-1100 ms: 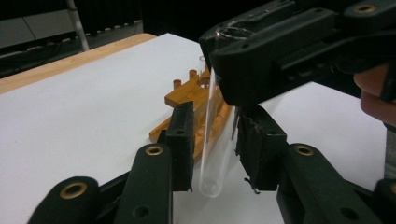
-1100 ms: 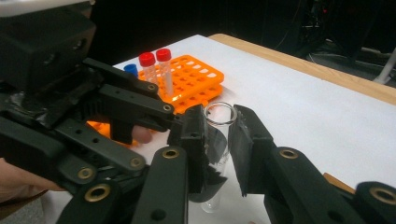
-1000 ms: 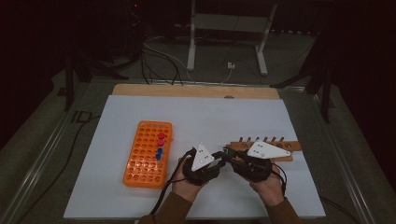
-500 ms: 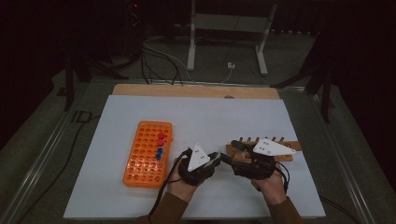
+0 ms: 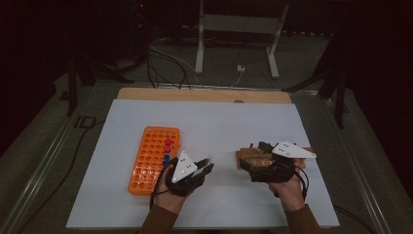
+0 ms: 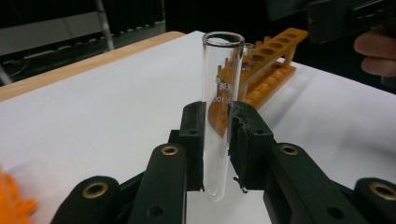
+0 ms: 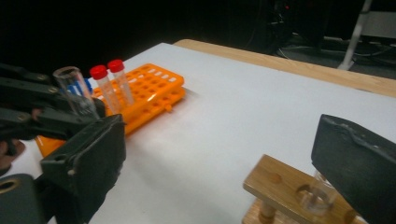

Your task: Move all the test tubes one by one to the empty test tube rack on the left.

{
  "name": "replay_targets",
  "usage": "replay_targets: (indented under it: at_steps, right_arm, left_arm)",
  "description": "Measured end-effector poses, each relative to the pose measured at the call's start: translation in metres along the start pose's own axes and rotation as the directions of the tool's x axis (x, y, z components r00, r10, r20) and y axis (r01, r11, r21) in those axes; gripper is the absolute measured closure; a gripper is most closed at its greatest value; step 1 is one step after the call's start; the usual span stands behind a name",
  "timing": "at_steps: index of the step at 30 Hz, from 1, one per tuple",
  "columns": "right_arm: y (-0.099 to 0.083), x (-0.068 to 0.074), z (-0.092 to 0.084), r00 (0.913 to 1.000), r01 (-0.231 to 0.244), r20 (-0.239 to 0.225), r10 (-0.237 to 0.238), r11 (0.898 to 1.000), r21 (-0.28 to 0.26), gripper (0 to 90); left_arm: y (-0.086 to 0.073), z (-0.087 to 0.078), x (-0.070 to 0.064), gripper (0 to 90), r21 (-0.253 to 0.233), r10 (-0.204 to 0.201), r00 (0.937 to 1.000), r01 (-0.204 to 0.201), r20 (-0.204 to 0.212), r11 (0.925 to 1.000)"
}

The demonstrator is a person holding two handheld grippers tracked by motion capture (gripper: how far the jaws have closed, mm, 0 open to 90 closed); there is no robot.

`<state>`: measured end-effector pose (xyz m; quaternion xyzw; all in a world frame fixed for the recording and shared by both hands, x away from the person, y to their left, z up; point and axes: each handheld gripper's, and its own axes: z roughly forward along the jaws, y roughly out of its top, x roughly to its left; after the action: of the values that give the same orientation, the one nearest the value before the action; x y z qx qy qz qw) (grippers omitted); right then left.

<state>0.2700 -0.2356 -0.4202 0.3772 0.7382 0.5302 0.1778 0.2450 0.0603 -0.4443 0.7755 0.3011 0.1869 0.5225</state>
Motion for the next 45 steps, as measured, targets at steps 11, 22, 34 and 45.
replay_targets:
  at_steps: [11,22,34,45]
  right_arm:
    - [-0.001,-0.005,-0.002,0.9994,-0.014,0.033,0.014,1.000,0.011,0.0]
    - [-0.001,-0.006,-0.003,0.9989,-0.007,0.046,0.007,1.000,0.009,0.0]
    - [-0.001,-0.004,-0.003,0.9992,0.002,0.039,-0.002,1.000,0.006,0.0]
    - [0.000,-0.005,-0.005,0.9992,-0.002,0.040,0.002,1.000,0.000,0.0]
  left_arm:
    - [-0.012,-0.025,0.010,76.3,0.003,0.021,0.9997,-0.021,-0.015,0.9998]
    - [-0.023,-0.051,0.025,76.2,-0.007,0.017,0.9982,-0.018,-0.057,0.9998]
    - [-0.041,-0.069,0.040,76.2,0.018,-0.013,0.9942,0.015,-0.107,0.9997]
    - [-0.054,-0.072,0.047,76.2,0.064,-0.004,0.9877,0.014,-0.156,0.9979]
